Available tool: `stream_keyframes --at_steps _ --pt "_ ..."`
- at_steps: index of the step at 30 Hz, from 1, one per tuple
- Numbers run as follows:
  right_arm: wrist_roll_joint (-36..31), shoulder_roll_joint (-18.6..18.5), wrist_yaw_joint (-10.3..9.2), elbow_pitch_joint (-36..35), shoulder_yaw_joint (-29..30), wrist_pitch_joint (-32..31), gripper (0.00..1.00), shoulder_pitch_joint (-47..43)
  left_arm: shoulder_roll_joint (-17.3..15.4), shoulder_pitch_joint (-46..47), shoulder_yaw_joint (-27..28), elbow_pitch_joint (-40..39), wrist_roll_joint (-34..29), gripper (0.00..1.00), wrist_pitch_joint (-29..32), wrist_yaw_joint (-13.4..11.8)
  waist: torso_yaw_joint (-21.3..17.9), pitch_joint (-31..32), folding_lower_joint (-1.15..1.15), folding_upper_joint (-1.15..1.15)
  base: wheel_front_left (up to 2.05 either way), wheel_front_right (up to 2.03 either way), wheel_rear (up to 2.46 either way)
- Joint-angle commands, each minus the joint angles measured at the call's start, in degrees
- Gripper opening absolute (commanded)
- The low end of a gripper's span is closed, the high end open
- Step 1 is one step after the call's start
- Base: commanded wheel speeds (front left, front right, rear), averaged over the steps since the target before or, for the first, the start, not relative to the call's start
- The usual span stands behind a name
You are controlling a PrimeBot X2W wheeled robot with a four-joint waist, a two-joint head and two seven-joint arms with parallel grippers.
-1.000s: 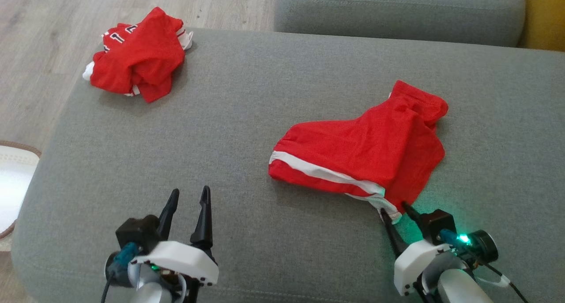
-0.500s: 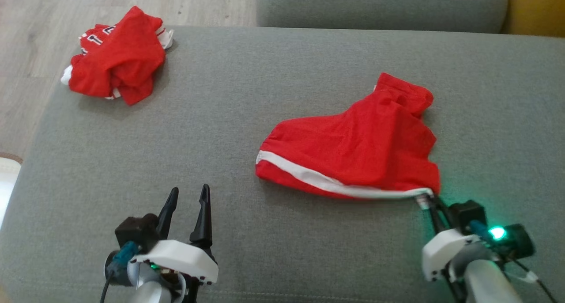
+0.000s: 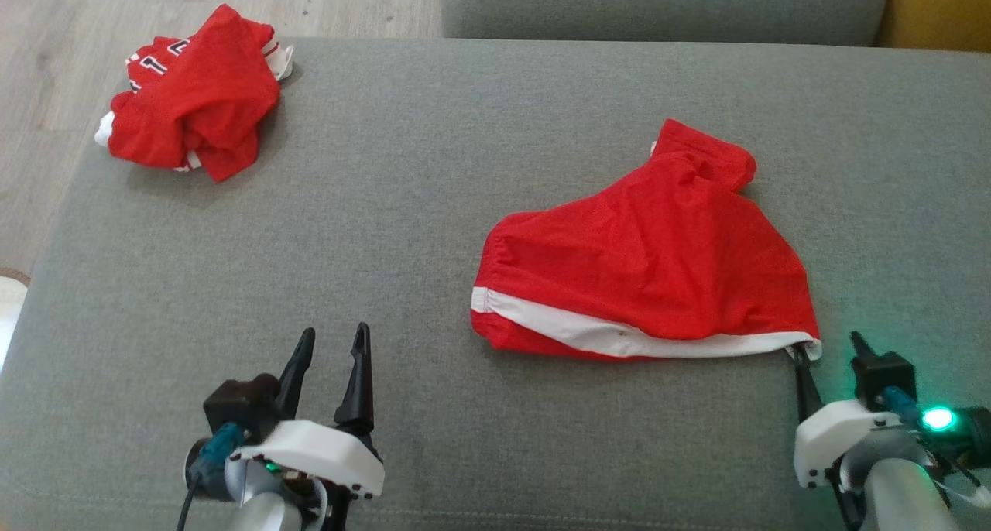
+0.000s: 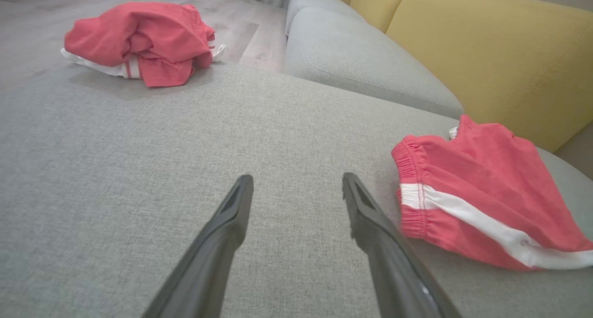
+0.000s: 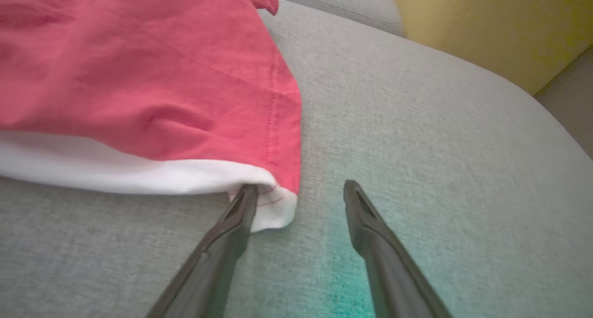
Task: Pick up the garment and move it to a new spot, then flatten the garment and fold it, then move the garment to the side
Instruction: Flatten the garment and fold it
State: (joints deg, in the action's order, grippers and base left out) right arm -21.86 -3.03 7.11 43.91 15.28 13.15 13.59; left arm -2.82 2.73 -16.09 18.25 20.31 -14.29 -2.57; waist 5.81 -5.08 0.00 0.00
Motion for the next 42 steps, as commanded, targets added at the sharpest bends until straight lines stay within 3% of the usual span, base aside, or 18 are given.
stream_keyframes --at_steps 1,8,23,35,42 --pt "-0.1 -0.1 0.37 -1.6 0.2 1.1 1.00 1.6 -0.1 2.7 1.6 -1.7 0.2 1.00 -0.7 -0.3 -0.2 0.1 0.00 0.00 0.00 0.00 0.00" --pt "3.0 0.1 0.37 -3.8 2.4 1.7 1.00 0.5 -0.1 2.2 1.3 -1.9 0.3 1.00 -0.7 0.0 -1.1 1.6 0.00 0.00 0.00 0.00 0.00" --pt "16.2 0.1 0.37 -22.5 -7.8 1.8 1.00 -5.0 -0.1 1.6 0.3 -3.4 -0.2 1.00 -0.7 0.4 -2.5 6.4 0.00 0.00 0.00 0.00 0.00" --pt "26.5 0.1 0.37 -22.4 -12.3 1.8 1.00 -8.5 -0.1 0.2 0.4 -3.2 0.1 1.00 -0.7 -0.4 -1.0 8.5 0.00 0.00 0.00 0.00 0.00" --pt "27.8 0.1 0.37 -21.7 -13.7 1.8 1.00 -8.4 -0.1 0.1 1.1 -2.9 -0.7 1.00 -0.7 -0.8 -0.8 8.8 0.00 0.00 0.00 0.00 0.00"
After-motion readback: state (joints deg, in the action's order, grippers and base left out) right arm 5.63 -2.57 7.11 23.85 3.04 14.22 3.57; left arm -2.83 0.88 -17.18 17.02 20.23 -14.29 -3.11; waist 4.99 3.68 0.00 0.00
